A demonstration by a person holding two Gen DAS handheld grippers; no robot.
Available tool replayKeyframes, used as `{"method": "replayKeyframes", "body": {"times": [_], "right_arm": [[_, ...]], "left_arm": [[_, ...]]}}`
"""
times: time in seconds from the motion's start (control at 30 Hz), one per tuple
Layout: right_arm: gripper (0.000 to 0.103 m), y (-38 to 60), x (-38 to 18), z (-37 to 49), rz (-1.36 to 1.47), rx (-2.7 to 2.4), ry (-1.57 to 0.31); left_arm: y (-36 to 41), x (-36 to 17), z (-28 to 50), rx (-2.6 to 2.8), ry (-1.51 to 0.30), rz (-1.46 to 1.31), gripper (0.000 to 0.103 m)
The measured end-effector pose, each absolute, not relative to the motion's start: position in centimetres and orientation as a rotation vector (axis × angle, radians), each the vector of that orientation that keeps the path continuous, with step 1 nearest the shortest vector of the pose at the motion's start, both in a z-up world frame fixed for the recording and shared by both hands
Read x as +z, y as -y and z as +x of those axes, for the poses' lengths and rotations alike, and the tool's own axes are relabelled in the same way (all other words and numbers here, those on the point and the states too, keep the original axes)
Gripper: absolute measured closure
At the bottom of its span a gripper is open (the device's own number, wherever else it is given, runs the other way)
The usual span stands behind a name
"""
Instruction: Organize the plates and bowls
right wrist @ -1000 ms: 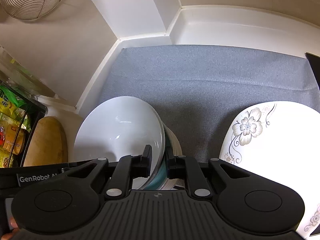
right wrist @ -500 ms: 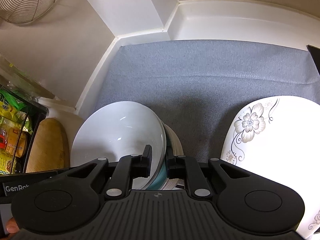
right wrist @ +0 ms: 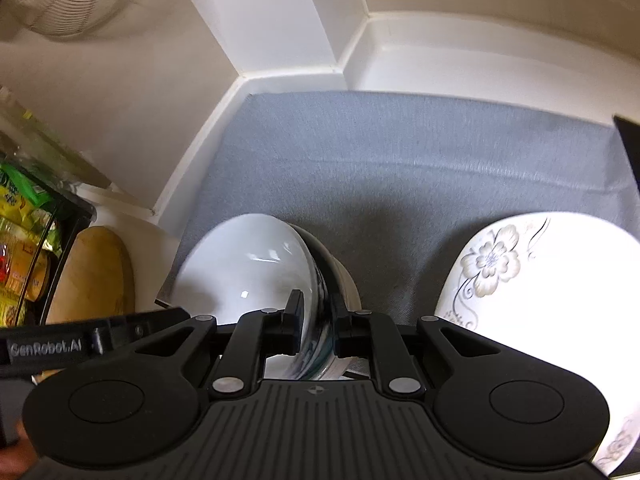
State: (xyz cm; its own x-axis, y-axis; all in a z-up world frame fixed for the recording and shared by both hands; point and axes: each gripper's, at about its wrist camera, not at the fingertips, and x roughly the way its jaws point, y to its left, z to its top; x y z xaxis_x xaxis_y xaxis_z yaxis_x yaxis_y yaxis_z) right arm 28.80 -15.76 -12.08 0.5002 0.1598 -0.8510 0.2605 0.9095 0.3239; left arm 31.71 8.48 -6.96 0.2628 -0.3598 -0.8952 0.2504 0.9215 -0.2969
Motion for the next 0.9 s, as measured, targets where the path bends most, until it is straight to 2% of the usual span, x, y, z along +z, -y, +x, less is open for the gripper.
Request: {"method": "replayKeyframes", "body": {"times": [0.03, 0.07, 0.13, 0.27, 0.33, 0.5, 0.6, 0.7, 0.9], "right_arm": [[0.080, 15.7, -11.8, 28.6, 0.432, -0.062, -1.052], [0.062, 15.6, -11.4, 28.5, 0.409, -0.076, -1.041], [0.046, 15.6, -10.6, 28.0, 0.346, -0.102, -1.002], [0.040, 16.2, -9.8, 27.3, 0.327, -0.116, -0.972], [0.039, 16.6, -10.1, 26.9, 0.360, -0.112, -0.984], [0.038, 16.6, -11.3, 26.0, 0.440, -0.084, -1.039], [0.034, 16.0, -11.6, 25.8, 0.443, -0.078, -1.050], [0.033, 15.8, -11.9, 25.6, 0.447, -0.079, -1.057], [0.031, 15.7, -12.5, 25.4, 0.487, -0.078, -1.079]], "left_arm": [[-8.6, -6.9, 31.7, -0.412, -1.233, -0.103, 0.022], [-8.6, -6.9, 31.8, -0.410, -1.229, -0.102, 0.021], [-8.6, -7.0, 31.8, -0.407, -1.223, -0.099, 0.020], [-8.4, -7.5, 31.8, -0.407, -1.231, -0.092, 0.016], [-8.2, -7.8, 31.8, -0.408, -1.232, -0.088, 0.009], [-7.9, -8.1, 31.5, -0.383, -1.207, -0.045, 0.008], [-7.8, -8.1, 31.4, -0.370, -1.189, -0.020, 0.007], [-7.7, -8.0, 31.2, -0.367, -1.164, 0.002, 0.001], [-7.5, -7.9, 31.1, -0.368, -1.157, 0.015, 0.001]]}}
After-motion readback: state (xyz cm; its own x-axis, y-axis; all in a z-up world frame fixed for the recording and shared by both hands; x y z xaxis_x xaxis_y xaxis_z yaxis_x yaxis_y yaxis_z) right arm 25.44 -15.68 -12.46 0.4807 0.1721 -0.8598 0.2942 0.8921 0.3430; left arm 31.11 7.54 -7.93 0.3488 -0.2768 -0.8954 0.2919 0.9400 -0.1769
